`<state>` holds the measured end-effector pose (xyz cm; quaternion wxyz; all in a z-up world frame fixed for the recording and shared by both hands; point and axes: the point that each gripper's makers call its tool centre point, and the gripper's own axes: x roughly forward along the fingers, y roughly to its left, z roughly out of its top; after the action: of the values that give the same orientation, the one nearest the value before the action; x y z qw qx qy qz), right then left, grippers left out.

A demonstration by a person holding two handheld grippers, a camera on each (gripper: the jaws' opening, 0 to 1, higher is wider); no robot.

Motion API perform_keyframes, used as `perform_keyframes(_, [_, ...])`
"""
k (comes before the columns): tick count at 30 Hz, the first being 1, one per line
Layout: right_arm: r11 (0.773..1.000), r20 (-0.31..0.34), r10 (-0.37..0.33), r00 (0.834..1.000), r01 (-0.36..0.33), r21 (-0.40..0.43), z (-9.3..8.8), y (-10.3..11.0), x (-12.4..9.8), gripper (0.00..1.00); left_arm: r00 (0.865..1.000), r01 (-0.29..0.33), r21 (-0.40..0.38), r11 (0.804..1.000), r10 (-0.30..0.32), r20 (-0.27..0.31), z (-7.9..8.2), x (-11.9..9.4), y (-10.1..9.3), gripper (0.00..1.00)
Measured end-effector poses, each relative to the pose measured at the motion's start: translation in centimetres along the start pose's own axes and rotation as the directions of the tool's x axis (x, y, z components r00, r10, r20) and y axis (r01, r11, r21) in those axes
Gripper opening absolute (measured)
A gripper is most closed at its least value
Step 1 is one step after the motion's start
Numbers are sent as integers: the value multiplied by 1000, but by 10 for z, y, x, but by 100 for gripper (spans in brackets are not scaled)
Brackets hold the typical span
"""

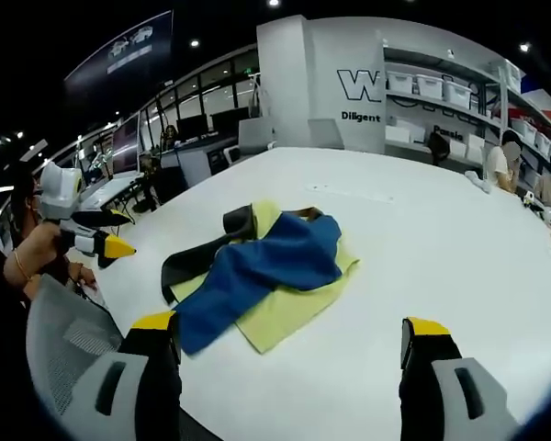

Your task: Fold the garment on the visible template until the final outline fits inside the template.

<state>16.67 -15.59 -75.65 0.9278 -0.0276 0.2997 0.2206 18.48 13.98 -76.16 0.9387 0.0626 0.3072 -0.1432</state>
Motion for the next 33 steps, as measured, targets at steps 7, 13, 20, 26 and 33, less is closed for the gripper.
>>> perform_keyframes(7, [1000, -12, 13, 1000, -14, -7, 6, -2, 13, 99, 1000, 18, 3, 1000, -18, -14, 2, 12, 0, 79])
perform_keyframes(13, [999, -13, 29, 999, -30, -26, 17, -3, 25, 99, 999, 33, 5, 999, -33, -16, 6, 22, 0, 79])
perform_keyframes(20, [997, -4, 68, 998, -68, -21, 32, -4, 47, 99, 999, 49, 8, 999, -49, -16, 13, 36, -1, 77])
perform_keyframes(26, [996, 19, 84, 996, -83, -33, 51, -11, 66, 97, 998, 62, 15, 998, -62, -23, 18, 48, -1, 75])
perform_keyframes(33, [995, 43, 101, 994, -101, -13, 63, -17, 85, 93, 996, 94, 43, 995, -94, -5, 25, 62, -7, 68])
